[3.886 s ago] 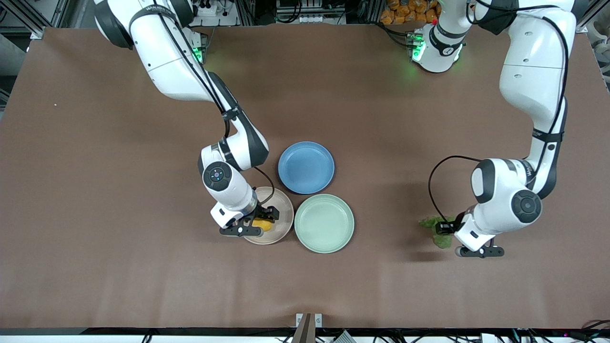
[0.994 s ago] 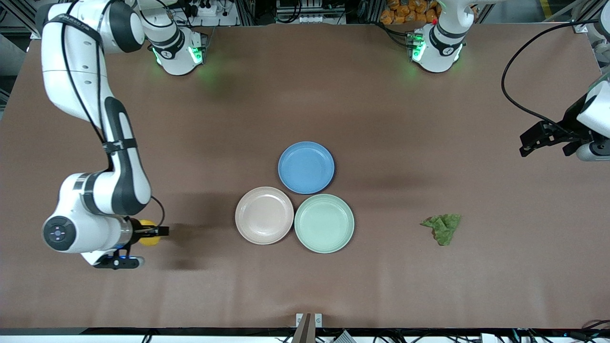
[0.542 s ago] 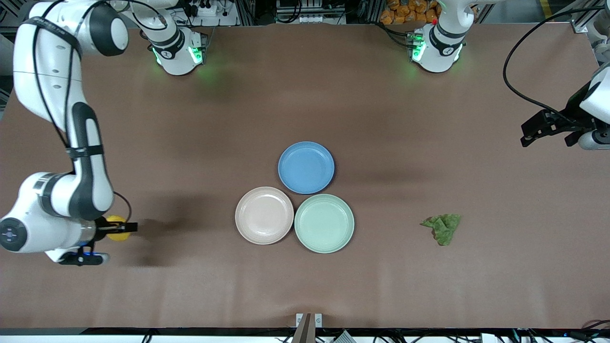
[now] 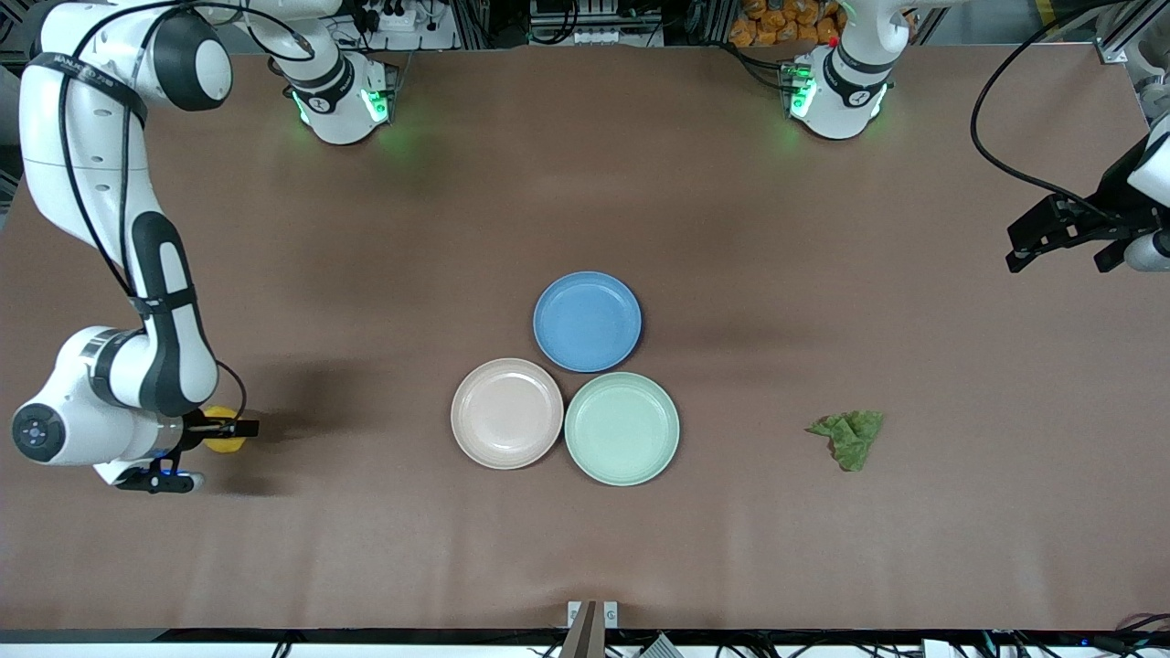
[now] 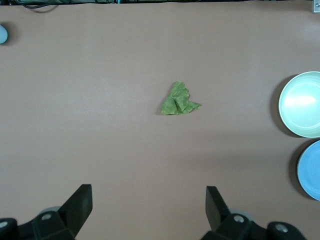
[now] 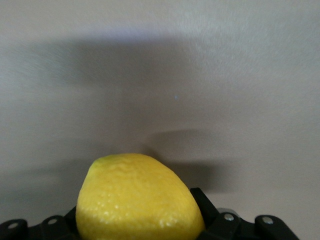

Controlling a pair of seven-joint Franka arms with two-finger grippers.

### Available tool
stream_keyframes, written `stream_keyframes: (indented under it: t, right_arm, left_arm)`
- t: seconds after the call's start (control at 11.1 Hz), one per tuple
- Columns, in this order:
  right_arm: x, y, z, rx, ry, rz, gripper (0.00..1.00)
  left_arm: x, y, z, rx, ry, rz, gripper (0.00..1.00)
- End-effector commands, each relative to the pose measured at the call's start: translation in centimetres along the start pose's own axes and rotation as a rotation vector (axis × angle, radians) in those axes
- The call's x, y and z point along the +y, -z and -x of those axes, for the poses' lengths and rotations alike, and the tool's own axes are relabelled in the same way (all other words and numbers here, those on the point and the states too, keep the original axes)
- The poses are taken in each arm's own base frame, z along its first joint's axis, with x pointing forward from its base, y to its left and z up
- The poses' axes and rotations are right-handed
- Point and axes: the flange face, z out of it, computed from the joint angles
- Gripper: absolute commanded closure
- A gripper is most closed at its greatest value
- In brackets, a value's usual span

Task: Pick lemon and lettuce from plates
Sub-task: 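Lower the lemon onto the table beside the right arm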

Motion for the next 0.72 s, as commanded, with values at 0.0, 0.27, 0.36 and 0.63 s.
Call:
stream_keyframes:
  t: [0.0,0.27,0.36,0.63]
  right_arm:
    - [0.3,-0.6,1.3,0.01,-0.017,-0.018,0.48]
    - [0.2,-0.9,2.2,0.014,-0.053,-0.065,0.48]
    - [0.3,-1.0,2.8,0.036,-0.058,-0.061,0.48]
    - [0.4,-1.9,3.6,0.071,-0.058,-0.052,0.47]
  left_arm:
    - [0.0,0.3,-0.1,-0.008,0.004,-0.017,0.0]
    - [0.0,0.2,0.0,-0.015,0.005,-0.016,0.0]
    - [0.1,0.3,0.0,-0.016,0.007,-0.013,0.0]
    - [0.2,0.2,0.1,-0.018,0.066,-0.013,0.0]
